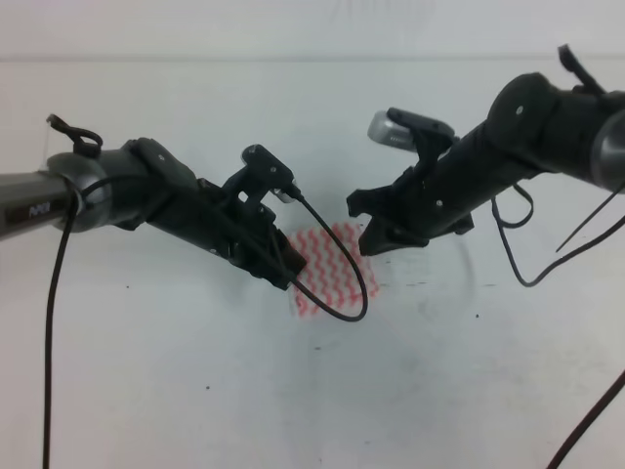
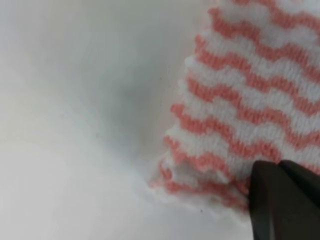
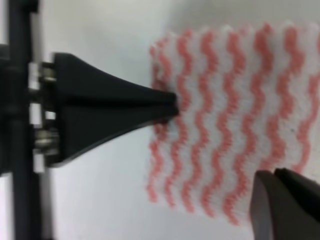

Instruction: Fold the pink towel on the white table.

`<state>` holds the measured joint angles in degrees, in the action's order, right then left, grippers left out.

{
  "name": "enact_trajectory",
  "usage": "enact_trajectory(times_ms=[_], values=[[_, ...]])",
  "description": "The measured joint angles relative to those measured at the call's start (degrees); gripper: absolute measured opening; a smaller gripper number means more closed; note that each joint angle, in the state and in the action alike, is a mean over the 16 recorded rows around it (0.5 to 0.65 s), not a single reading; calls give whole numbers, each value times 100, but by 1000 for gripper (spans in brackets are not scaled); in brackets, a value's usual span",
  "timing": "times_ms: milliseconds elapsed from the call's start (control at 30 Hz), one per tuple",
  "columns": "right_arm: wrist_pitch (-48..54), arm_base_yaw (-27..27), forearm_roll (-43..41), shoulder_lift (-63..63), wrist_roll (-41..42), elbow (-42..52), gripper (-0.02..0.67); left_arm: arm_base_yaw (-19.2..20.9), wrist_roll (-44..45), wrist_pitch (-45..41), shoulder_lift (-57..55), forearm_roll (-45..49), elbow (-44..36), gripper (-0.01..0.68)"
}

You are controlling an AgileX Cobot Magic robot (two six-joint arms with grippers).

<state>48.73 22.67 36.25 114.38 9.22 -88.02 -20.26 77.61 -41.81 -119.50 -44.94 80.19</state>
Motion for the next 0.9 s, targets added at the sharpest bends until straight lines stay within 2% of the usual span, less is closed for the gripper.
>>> enact_trajectory(times_ms=[533, 900], values=[[173, 0, 87, 614, 25, 0, -18, 3, -2, 41, 4, 6, -5, -4], [292, 2, 235, 427, 85, -6, -18, 3, -2, 41, 4, 5, -5, -4]])
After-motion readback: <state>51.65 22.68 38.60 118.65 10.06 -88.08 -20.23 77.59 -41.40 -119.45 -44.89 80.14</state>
